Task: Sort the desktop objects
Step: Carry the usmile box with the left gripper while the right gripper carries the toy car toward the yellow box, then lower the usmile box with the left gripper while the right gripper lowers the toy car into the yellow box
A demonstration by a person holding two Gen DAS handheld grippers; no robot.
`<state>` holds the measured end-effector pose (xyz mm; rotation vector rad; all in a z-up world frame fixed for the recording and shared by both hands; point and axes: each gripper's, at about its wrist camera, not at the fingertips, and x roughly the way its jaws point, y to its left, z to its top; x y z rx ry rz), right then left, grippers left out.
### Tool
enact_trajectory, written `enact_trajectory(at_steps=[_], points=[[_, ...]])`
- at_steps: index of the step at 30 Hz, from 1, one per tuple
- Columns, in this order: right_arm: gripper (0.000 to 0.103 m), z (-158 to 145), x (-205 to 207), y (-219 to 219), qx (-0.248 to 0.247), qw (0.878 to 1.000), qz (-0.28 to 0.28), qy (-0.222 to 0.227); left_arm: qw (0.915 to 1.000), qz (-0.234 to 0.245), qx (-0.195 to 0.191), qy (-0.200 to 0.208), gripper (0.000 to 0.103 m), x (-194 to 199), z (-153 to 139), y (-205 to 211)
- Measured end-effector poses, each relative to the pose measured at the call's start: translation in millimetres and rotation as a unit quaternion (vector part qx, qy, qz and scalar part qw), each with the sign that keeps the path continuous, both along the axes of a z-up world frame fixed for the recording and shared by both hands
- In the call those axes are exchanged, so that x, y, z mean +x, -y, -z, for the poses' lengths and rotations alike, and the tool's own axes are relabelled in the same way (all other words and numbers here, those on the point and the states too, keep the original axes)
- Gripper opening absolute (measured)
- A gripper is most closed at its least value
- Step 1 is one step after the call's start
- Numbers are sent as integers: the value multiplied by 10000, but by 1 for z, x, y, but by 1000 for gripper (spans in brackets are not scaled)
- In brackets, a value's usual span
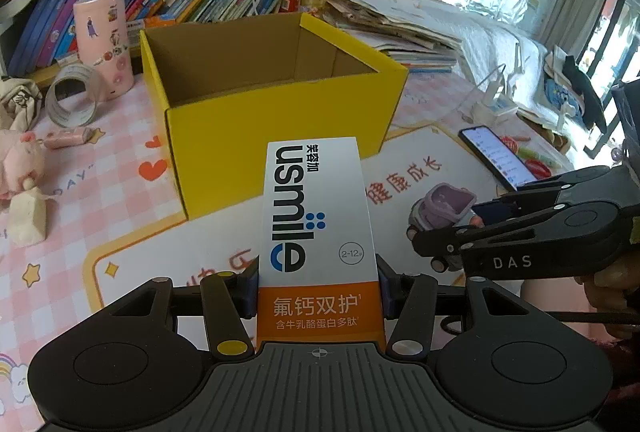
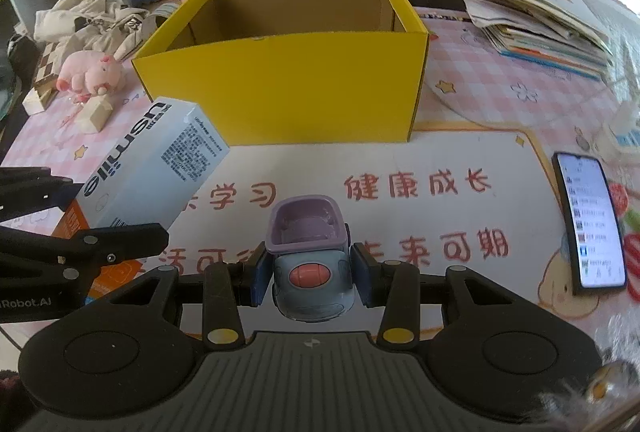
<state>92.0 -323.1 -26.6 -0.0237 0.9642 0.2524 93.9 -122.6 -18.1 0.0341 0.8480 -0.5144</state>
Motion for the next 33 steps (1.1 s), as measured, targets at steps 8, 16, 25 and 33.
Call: enact_trajectory(at_steps=[8,16,25,33], points=[[40,-10,17,11,65,9994,-330,111,9999,-43,-10,139,52,8,-11,16],[40,-40,31,23,379,9960,-694,406,9991,-177,-102,378,52,15,-35,27],[39,-90,63,20,604,9829,-1290,1164,9946,-556,-419,768,52,35,-73,29],[39,-105,118,9,651,9753,-1497,1489,9893,-928,-299,1084,51,77,-87,30]])
